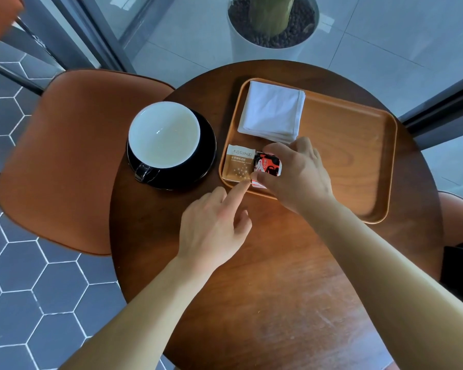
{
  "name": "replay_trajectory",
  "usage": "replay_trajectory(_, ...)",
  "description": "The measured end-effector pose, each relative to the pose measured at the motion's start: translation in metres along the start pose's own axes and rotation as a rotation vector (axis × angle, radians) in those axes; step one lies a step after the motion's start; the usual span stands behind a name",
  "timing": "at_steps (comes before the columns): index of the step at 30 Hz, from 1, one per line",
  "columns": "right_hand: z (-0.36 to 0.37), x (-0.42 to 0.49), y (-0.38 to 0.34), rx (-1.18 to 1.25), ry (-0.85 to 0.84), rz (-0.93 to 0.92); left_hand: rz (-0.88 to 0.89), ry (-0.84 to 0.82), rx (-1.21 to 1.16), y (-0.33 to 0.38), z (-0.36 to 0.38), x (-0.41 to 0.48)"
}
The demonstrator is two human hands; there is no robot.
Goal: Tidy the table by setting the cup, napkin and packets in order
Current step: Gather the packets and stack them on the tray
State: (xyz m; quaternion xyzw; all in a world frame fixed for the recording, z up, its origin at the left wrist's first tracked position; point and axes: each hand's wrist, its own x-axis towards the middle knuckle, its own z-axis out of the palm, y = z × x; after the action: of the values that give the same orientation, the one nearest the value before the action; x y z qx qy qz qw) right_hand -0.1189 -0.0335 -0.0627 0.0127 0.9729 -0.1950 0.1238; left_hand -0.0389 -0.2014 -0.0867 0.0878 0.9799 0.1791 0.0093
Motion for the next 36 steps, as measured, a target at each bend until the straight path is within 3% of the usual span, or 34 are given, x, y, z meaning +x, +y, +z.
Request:
replay_trajectory(21, 0.007, -0.006, 0.0, -0.039, 0.021, 0.015, -0.17, 0.001, -0.131, 0.005, -0.006, 0.01)
replay_trajectory(27, 0.005, -0.011, 0.002, -0.074, 0.175, -0.06, -0.206, 0.0, -0.16, 0.005, -0.006, 0.007)
replay_trajectory(36, 0.002, -0.007, 0.001, 0.041, 0.045, -0.078, -0.216, -0.008, -0.145, 0.006, -0.006, 0.007)
